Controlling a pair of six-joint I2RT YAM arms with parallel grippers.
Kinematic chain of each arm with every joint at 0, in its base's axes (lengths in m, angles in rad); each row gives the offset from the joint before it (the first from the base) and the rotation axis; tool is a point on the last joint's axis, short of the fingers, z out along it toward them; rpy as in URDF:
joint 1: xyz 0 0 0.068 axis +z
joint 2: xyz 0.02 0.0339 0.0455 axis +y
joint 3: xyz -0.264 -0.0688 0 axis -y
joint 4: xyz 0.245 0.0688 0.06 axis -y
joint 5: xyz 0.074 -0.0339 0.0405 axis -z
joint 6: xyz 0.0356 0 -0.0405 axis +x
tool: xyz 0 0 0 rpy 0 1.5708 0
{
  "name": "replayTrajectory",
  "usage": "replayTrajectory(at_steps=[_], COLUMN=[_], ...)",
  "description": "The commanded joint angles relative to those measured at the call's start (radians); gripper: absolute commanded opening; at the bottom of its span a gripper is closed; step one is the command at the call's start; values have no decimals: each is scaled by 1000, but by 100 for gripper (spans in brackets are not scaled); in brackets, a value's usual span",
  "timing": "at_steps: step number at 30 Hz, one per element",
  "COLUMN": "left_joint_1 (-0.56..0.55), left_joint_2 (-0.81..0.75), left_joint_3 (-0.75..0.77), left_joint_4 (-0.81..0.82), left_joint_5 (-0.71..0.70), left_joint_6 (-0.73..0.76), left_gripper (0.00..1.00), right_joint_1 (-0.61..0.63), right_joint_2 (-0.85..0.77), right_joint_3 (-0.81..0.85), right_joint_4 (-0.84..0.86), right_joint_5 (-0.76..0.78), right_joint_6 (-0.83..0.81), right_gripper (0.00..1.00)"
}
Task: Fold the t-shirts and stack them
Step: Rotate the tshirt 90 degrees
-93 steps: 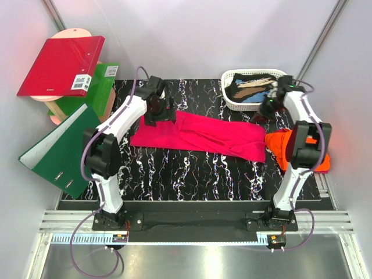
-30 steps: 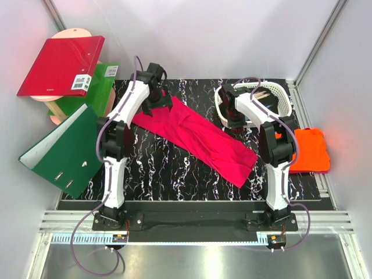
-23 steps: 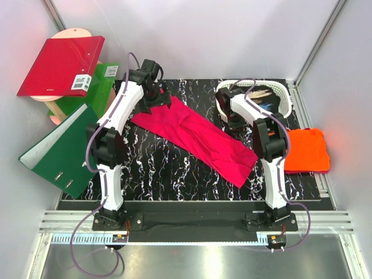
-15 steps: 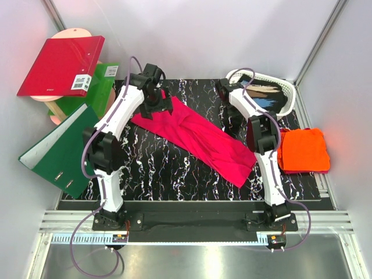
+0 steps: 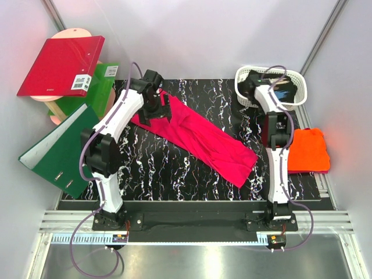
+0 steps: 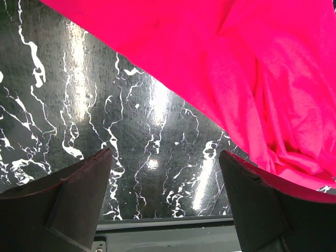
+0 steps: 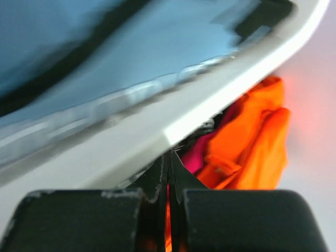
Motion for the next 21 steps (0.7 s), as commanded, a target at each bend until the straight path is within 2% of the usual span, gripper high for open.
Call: replayTrajectory(at_steps=[1, 5, 7, 9, 11, 13, 15, 16, 17, 21], left_joint_1=[-20, -36, -40, -42, -43, -43, -45, -48, -51, -98], left_joint_2=[-23, -21, -29, -49, -66, -92, -112, -114, -107, -40], left_joint_3=[19, 19, -9, -81, -168, -223, -291, -311, -332, -317], left_joint_4=[14, 14, 18, 27, 55, 96, 127, 154, 168, 192], left_joint_5=[27, 27, 32, 23, 29, 57, 87, 98, 113, 184], left_joint_6=[30, 47, 43, 35, 30, 15, 0, -5, -8, 1], left_gripper=[89, 91, 91, 91, 89, 83, 39, 11, 0, 0], right_joint_1=[-78, -72, -58, -47, -23, -6, 11, 16, 22, 26], right_joint_2=[-62, -172, -236, -353, -463, -529, -617, -646, -690, -728], right_joint_3=[-29, -62, -128, -285, -448, -533, -638, -700, -730, -825], right_joint_4=[52, 63, 89, 147, 198, 212, 218, 222, 233, 229], right_joint_5=[27, -122, -272, -416, -472, -538, -626, -648, -676, -742], right_joint_6=[21, 27, 6, 10, 1, 3, -6, -10, -11, 4], right_gripper=[0, 0, 0, 0, 0, 0, 0, 0, 0, 0])
